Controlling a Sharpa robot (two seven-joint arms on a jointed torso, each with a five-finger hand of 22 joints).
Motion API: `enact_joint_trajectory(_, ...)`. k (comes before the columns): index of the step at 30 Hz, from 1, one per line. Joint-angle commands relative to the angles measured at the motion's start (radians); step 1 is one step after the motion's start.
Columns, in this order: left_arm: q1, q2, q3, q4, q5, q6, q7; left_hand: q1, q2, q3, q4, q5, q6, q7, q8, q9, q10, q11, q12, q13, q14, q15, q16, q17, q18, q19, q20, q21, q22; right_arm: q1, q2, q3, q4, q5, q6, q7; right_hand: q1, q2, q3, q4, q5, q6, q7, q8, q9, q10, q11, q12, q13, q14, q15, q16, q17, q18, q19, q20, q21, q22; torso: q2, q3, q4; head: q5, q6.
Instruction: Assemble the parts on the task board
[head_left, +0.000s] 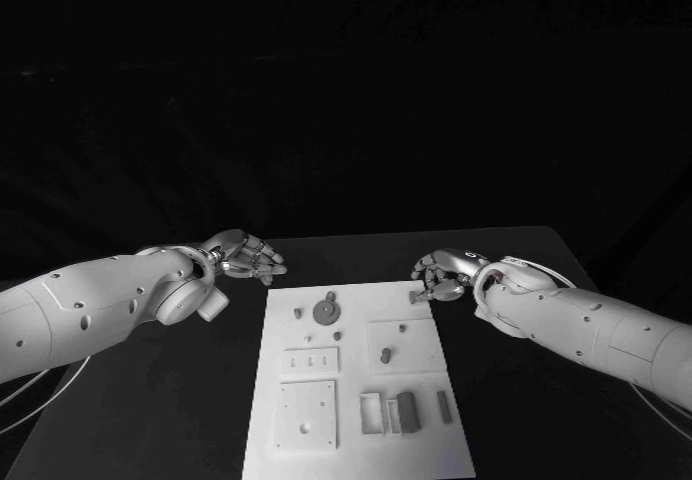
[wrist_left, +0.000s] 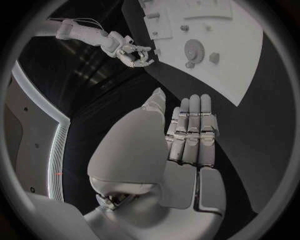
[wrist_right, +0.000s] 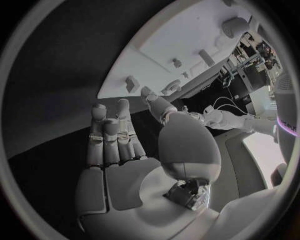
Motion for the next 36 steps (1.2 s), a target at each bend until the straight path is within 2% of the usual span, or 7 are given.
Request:
enact_joint_trajectory(1, 0.001, 0.0, 0.001, 0.004, -0.001, -0.004, 0.015, 0.001, -0.008, -0.003, -0.001, 0.0, 0.008, 0.004, 0.002, 0.0, 0.001, -0.003, 0.0, 0.001, 0.003, 0.0, -0.004, 0.002, 0.018, 0.005, -0.002, -0.004, 0.001, 0.0, 0.002, -0.001, -0.003, -0.024, 0.055, 0.031, 0.008, -0.003, -0.009, 0.001, 0.001, -0.005, -0.001, -0.003, 0.002, 0.002, -0.008, 0.0, -0.001, -0.012, -0.01, 0.003, 0.002, 0.014, -0.005, 0.001, -0.006, 0.016, 0.007, 0.0018, 0.0059, -0.001, -0.002)
enact_joint_trajectory(15, 0.001, 0.001, 0.005, 0.002, -0.003, -0.006, 0.016, 0.002, -0.009, -0.003, -0.001, 0.0, 0.008, 0.004, 0.002, 0.0, 0.0, -0.003, 0.0, 0.002, 0.003, 0.0, -0.005, 0.003, 0.019, 0.006, -0.002, -0.004, 0.002, -0.001, 0.007, -0.003, -0.015, -0.035, 0.06, 0.03, 0.028, 0.015, -0.02, 0.001, 0.001, 0.002, -0.006, 0.002, 0.007, 0.003, -0.012, 0.005, 0.001, -0.014, -0.014, 0.007, 0.004, 0.014, -0.006, 0.0, -0.005, 0.017, 0.008, 0.0019, 0.007, 0.001, -0.01)
enact_joint_trajectory(21, 0.001, 0.013, 0.004, -0.01, -0.003, -0.003, 0.018, 0.002, -0.008, -0.002, -0.001, 0.0, 0.008, 0.004, 0.002, 0.0, 0.0, -0.003, 0.0, 0.002, 0.004, 0.0, -0.005, 0.003, 0.018, 0.006, -0.002, -0.004, 0.002, -0.002, 0.007, -0.004, -0.015, -0.037, 0.06, 0.03, 0.033, 0.027, -0.025, 0.001, 0.001, 0.012, -0.006, 0.008, 0.011, 0.005, -0.013, 0.007, 0.002, -0.014, -0.015, 0.008, 0.005, 0.014, -0.006, 0.0, -0.005, 0.017, 0.01, -0.0003, 0.0026, 0.0, -0.012)
enact_joint_trajectory(27, 0.0, 0.014, 0.004, -0.009, -0.003, -0.001, 0.018, 0.002, -0.006, -0.002, 0.0, 0.0, 0.008, 0.004, 0.002, 0.0, 0.0, -0.003, 0.0, 0.003, 0.004, 0.0, -0.006, 0.004, 0.018, 0.006, -0.002, -0.005, 0.002, -0.003, 0.009, -0.004, -0.02, -0.037, 0.057, 0.031, 0.038, 0.043, -0.027, 0.001, 0.001, 0.022, -0.004, 0.013, 0.013, 0.006, -0.011, 0.008, 0.002, -0.014, -0.014, 0.01, 0.006, 0.014, -0.005, 0.0, -0.004, 0.017, 0.014, 0.0018, 0.0002, 0.001, -0.011)
enact_joint_trajectory(31, 0.001, 0.012, 0.004, -0.008, -0.003, -0.002, 0.017, 0.003, -0.006, -0.001, 0.0, 0.0, 0.009, 0.004, 0.002, 0.0, 0.001, -0.003, 0.0, 0.003, 0.004, 0.0, -0.006, 0.004, 0.018, 0.006, -0.002, -0.005, 0.002, -0.004, 0.012, -0.004, -0.023, -0.037, 0.056, 0.03, 0.041, 0.052, -0.028, 0.001, 0.001, 0.027, -0.004, 0.015, 0.015, 0.007, -0.011, 0.009, 0.002, -0.013, -0.013, 0.011, 0.006, 0.014, -0.005, 0.0, -0.003, 0.017, 0.013, 0.0009, 0.0035, 0.0, -0.015)
enact_joint_trajectory(36, 0.001, 0.011, 0.004, -0.007, -0.003, -0.002, 0.017, 0.003, -0.005, -0.001, -0.001, 0.0, 0.009, 0.003, 0.002, 0.0, 0.001, -0.003, 0.0, 0.004, 0.004, 0.0, -0.006, 0.005, 0.018, 0.006, -0.002, -0.005, 0.002, -0.007, 0.015, -0.004, -0.027, -0.037, 0.057, 0.031, 0.045, 0.061, -0.028, 0.001, 0.001, 0.031, -0.003, 0.016, 0.016, 0.008, -0.011, 0.01, 0.002, -0.013, -0.013, 0.011, 0.007, 0.014, -0.005, 0.0, -0.003, 0.017, 0.012, 0.0019, 0.0045, 0.003, -0.017)
